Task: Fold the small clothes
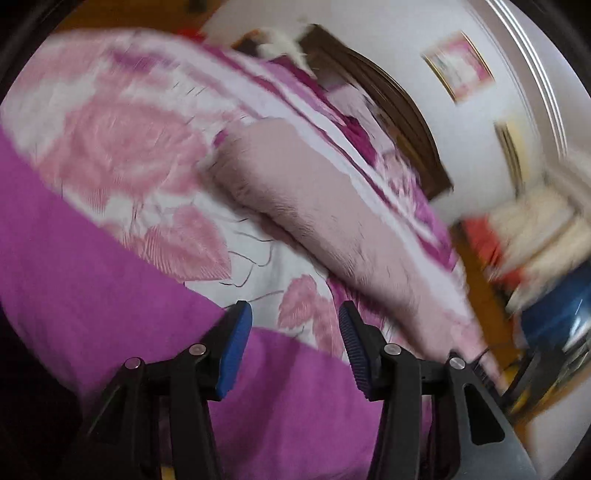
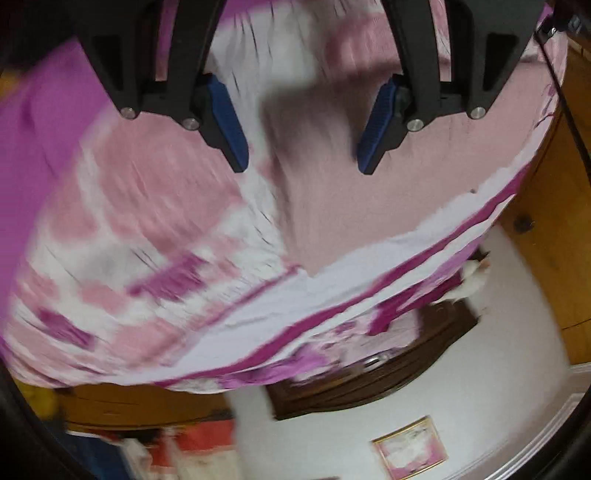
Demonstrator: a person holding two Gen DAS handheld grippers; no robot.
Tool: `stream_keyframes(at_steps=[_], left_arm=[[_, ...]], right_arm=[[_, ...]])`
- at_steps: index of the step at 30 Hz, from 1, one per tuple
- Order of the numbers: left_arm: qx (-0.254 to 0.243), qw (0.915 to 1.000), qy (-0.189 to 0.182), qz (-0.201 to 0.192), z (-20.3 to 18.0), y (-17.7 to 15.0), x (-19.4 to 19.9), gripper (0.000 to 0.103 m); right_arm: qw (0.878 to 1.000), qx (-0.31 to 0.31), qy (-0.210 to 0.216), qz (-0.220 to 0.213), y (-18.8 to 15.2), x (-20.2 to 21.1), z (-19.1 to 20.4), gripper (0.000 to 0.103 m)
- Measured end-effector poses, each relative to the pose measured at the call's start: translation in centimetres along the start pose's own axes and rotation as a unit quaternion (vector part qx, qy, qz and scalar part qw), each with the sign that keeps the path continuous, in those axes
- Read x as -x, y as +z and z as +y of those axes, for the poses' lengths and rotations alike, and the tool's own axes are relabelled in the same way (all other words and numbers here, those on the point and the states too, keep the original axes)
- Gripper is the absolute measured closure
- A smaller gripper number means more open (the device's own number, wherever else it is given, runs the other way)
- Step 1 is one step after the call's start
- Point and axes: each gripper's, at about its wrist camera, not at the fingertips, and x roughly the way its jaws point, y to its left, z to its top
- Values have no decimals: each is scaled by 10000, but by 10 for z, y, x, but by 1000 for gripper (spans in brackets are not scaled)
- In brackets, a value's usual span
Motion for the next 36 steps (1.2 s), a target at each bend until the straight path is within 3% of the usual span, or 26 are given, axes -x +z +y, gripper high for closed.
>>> stream_keyframes(at_steps=[2, 4, 7, 10, 15, 20, 22, 25, 26, 28, 30, 31, 33, 36], left_arm=[[-232, 9996, 123, 72, -6, -1, 5, 74], [-126, 9998, 106, 144, -3, 1, 3, 74], [188, 9995, -174, 165, 3, 16, -8, 74], [650, 9968, -375, 281, 11, 32, -25, 74], [1572, 9855, -619, 128, 29, 62, -38, 74], [2655, 9599, -899, 78, 64, 80, -60, 74], [2824, 9537, -1033, -34, 71, 82, -65, 75], [2825, 9530, -1079, -175, 75, 82, -72, 93], [2816, 9535, -1059, -162, 81, 79, -73, 101], [2755, 9519, -1325, -190, 87, 73, -75, 103], [2607, 9501, -1708, -134, 92, 69, -75, 103], [2540, 9501, -1810, -15, 94, 68, -75, 103], [2509, 9543, -1620, 88, 92, 64, -69, 103], [1920, 9753, -1078, 191, 78, 61, -58, 103]], right_arm=[[9995, 257, 70, 186, -7, 6, 10, 38], [9994, 201, 249, 144, -18, 18, 15, 37], [9929, -158, 1066, 507, -33, 20, 11, 30], [9849, -301, 1529, 758, -36, 6, 11, 29], [9755, -1030, 1732, 888, -30, -18, -1, 28], [9761, -1213, 1517, 974, 0, -53, 7, 27], [9723, -1496, 1468, 1036, 4, -64, 6, 27], [9679, -1691, 1455, 1157, 9, -79, 6, 26], [9676, -1629, 1500, 1215, 11, -85, 8, 28], [9681, -1408, 1657, 1245, 17, -94, 10, 40], [9619, -1424, 1977, 1242, 18, -101, -3, 70], [9531, -1538, 2252, 1310, 14, -106, -11, 75], [9415, -1647, 2640, 1296, 7, -105, -24, 81], [9438, -1442, 2699, 1246, 5, -89, -21, 81]])
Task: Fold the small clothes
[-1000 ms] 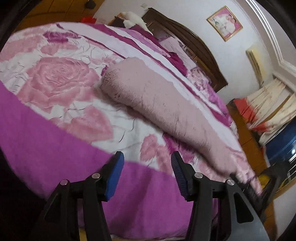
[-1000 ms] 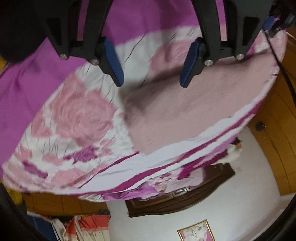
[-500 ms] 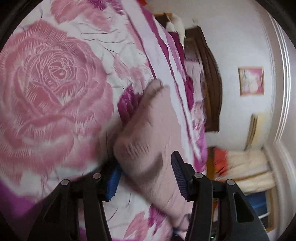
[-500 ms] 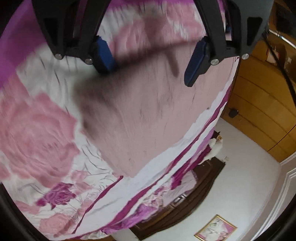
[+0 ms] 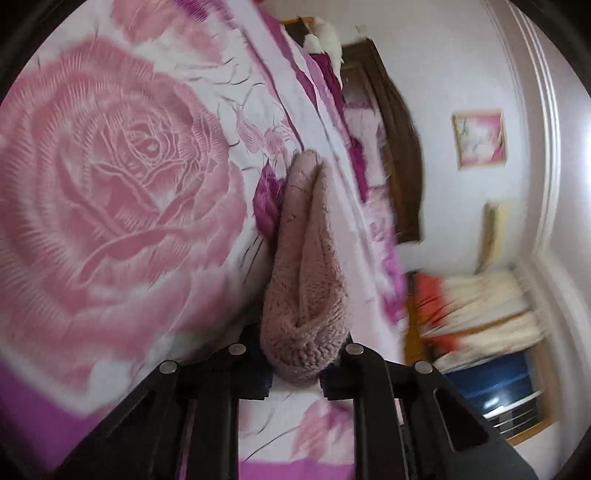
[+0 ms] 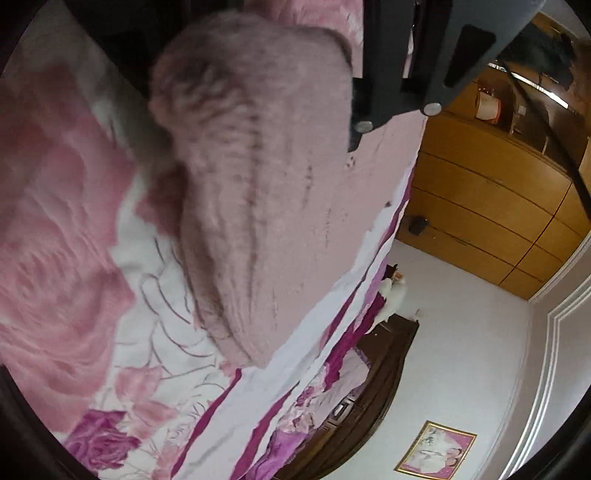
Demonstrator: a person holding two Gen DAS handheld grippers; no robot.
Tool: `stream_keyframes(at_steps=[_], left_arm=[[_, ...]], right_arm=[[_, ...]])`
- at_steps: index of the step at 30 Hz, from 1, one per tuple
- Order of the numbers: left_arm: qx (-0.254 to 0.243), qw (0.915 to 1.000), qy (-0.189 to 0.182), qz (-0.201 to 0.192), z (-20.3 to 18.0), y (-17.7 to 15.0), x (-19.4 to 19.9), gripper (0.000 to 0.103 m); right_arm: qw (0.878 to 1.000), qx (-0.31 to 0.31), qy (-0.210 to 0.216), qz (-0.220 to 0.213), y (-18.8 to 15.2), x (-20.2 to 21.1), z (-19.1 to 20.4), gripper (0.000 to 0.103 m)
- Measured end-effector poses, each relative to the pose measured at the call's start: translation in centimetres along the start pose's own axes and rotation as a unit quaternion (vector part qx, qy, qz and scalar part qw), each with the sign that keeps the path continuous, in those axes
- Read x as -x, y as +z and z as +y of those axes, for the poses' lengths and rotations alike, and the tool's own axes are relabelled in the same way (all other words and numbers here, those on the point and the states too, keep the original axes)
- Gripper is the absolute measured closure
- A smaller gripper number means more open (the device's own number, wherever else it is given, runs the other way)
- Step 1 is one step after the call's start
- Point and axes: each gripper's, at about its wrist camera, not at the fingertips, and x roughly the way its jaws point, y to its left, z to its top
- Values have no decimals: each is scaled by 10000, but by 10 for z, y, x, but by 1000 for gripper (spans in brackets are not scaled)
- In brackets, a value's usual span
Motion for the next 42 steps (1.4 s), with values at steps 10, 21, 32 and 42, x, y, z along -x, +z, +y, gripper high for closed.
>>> stream_keyframes(at_steps=[10, 21, 32, 42], left_arm=[[-1711, 9748, 1416, -191, -51, -35, 33, 103], [-1548, 9813, 1142, -115, -47, -33, 57, 103], [-1108, 9886, 965, 318, -22, -66, 93, 103], [-1096, 9859, 1166, 493, -13, -66, 80, 103]], right_arm=[[9897, 1132, -853, 221, -26, 15, 44, 81], [9918, 1145, -536, 208, -28, 64, 57, 82], [9913, 875, -771, 605, -49, 100, 34, 81], [9825, 600, -1634, 668, -61, 119, 16, 44]])
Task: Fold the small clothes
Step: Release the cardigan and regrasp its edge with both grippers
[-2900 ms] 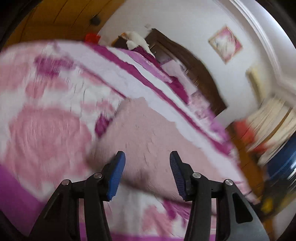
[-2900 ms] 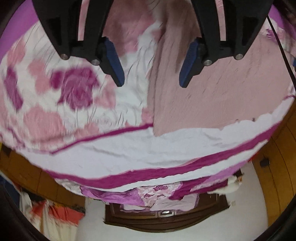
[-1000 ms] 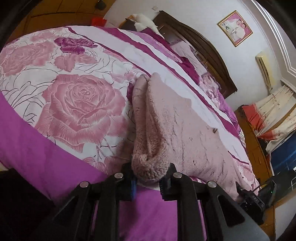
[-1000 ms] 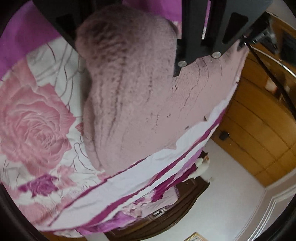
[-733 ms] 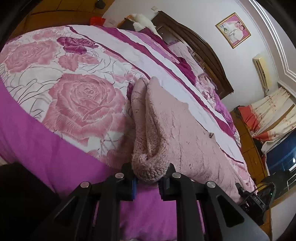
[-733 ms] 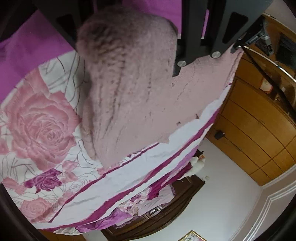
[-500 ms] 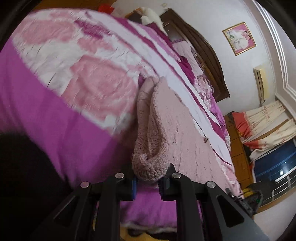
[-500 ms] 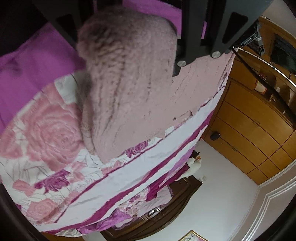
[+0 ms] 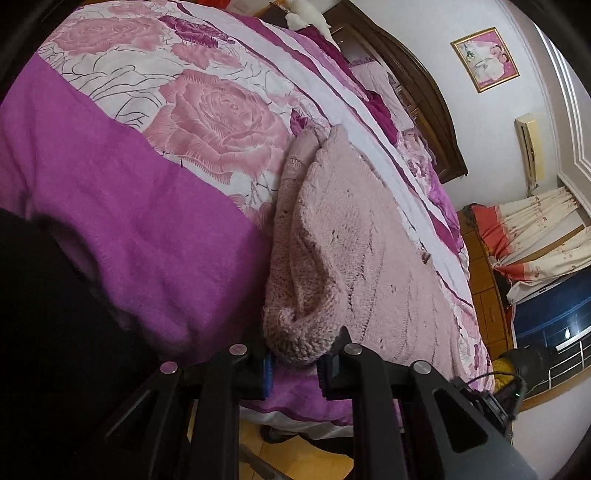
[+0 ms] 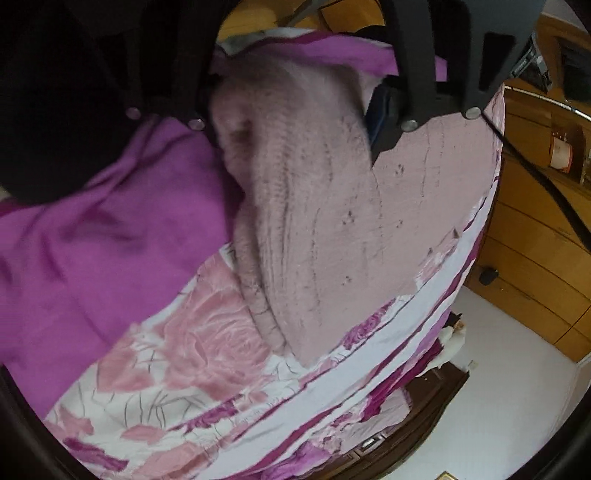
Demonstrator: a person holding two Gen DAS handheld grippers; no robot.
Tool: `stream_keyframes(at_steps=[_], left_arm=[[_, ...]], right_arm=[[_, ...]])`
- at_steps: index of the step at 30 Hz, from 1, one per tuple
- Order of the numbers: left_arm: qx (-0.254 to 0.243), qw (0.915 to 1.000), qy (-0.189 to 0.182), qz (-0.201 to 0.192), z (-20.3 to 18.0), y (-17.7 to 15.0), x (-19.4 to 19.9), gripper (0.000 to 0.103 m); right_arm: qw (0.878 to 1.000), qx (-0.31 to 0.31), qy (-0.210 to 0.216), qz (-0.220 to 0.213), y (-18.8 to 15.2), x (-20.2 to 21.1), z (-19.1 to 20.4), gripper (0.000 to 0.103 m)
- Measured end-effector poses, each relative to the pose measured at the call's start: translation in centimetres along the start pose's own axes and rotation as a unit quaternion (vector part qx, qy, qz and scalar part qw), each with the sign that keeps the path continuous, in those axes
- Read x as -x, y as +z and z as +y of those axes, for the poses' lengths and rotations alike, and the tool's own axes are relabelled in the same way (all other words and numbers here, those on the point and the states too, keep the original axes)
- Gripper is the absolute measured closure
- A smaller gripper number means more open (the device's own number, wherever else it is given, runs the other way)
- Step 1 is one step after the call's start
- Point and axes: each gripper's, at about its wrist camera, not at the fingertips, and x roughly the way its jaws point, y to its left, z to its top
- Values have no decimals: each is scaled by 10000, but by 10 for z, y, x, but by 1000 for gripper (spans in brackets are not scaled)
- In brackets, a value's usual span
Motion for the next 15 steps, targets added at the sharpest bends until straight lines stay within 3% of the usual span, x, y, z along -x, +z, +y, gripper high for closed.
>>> stream_keyframes(at_steps=[3, 7, 8, 10, 12, 13, 15], left_arm=[[141, 9998, -160, 64, 6, 0, -1, 103], [562, 9970, -488, 188, 24, 3, 0, 103], [575, 9972, -460, 157, 25, 3, 2, 103], [391, 9991, -28, -139, 18, 6, 14, 103], [141, 9968, 309, -717, 6, 13, 31, 103], [-17, 9946, 291, -997, -4, 20, 40, 102], [-356, 9923, 192, -1169, -23, 34, 46, 92]], right_arm=[[9964, 473, -628, -308, -13, 28, 14, 40], [9665, 1485, -1788, -1093, -13, 59, 49, 36], [9577, 1692, -1976, -1230, -8, 60, 56, 34], [9433, 2057, -2211, -1378, 14, 53, 67, 29], [9465, 1986, -2192, -1292, 41, 37, 60, 28], [9543, 1790, -2108, -1137, 62, 23, 52, 28], [9704, 1361, -1793, -875, 93, 2, 34, 28]])
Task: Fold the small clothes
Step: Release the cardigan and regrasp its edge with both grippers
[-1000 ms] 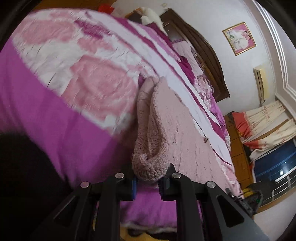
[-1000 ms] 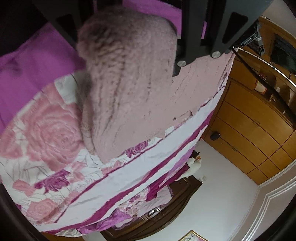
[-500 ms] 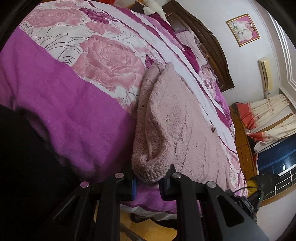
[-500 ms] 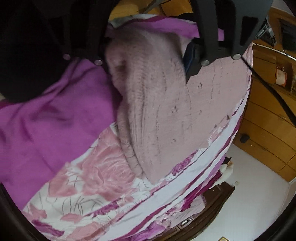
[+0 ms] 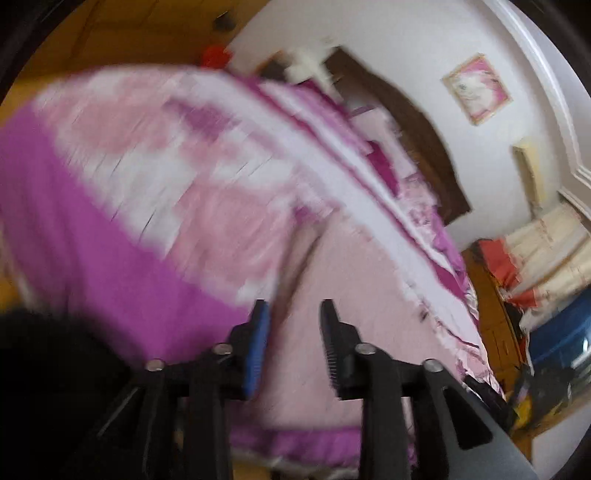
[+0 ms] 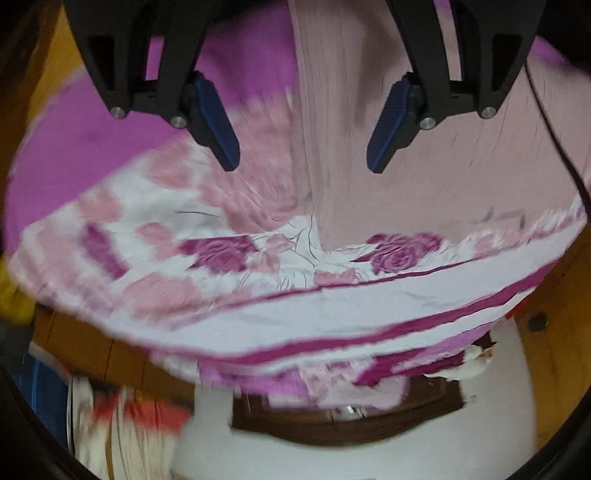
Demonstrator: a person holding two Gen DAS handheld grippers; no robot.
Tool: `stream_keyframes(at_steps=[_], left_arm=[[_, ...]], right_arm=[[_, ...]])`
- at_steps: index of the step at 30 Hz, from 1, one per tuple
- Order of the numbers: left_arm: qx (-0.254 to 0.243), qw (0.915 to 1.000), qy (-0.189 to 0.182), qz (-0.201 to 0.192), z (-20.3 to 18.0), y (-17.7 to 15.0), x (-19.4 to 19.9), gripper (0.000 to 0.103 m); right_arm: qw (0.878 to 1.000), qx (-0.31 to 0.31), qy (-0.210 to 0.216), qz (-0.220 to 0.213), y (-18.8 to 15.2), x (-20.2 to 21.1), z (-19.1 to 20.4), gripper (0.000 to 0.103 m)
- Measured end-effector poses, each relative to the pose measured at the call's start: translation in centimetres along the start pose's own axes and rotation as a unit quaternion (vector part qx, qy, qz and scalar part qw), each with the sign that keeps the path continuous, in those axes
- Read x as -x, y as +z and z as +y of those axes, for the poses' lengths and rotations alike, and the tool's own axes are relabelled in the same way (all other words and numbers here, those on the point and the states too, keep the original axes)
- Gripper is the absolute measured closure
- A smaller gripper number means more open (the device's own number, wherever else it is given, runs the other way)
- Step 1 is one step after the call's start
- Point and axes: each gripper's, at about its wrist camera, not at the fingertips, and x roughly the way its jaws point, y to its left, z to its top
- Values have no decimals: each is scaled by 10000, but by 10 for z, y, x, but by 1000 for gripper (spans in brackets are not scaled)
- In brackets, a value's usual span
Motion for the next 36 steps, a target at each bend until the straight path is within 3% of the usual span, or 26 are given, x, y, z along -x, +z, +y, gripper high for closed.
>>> stream_keyframes(at_steps=[4, 6, 7, 10, 11, 12, 13, 16, 18, 20, 23, 24, 29, 33, 35, 36], left_arm=[[-1112, 9937, -39, 131, -48, 43, -33, 81], [-1410, 9883, 425, 383, -58, 61, -68, 81], [-1355, 9861, 695, 662, -56, 72, -93, 81], [-858, 9801, 646, 1668, -35, 81, -149, 85], [-779, 9783, 695, 1792, -30, 79, -157, 91], [-723, 9792, 661, 1779, -26, 79, -159, 97], [-593, 9833, 442, 1664, -23, 81, -154, 103], [109, 9912, -729, 1100, -9, 90, -129, 103], [364, 9916, -975, 770, 0, 95, -117, 103], [501, 9920, -946, 665, 6, 99, -113, 103], [568, 9933, -845, 545, 10, 105, -111, 103], [613, 9935, -817, 503, 12, 108, -112, 103], [683, 9941, -633, 562, 17, 118, -136, 103], [522, 9953, -480, 660, 2, 119, -157, 103], [401, 9960, -432, 669, -2, 120, -158, 103], [366, 9962, -418, 666, -4, 120, -158, 103]], right_arm=[[9962, -595, 635, 101, 21, -45, -6, 31], [9919, -645, 1083, 131, 24, -55, -5, 44], [9900, -663, 1232, 199, 25, -60, -4, 45], [9823, -887, 1618, 317, 23, -70, -8, 67], [9796, -934, 1744, 360, 23, -75, -8, 82], [9773, -950, 1856, 387, 24, -79, -8, 91], [9758, -937, 1939, 370, 24, -79, -9, 91], [9746, -1076, 1962, -40, 25, -68, -15, 94], [9691, -1182, 2105, -508, 27, -55, -20, 95], [9683, -1154, 2055, -830, 30, -43, -21, 95], [9726, -979, 1891, -937, 36, -41, -14, 96], [9751, -930, 1788, -925, 37, -44, -11, 99], [9763, -1055, 1692, -838, 46, -57, -18, 99], [9771, -1085, 1796, -359, 50, -76, -18, 99], [9791, -1087, 1714, -140, 46, -82, -15, 93], [9770, -1174, 1777, -46, 43, -83, -16, 71]])
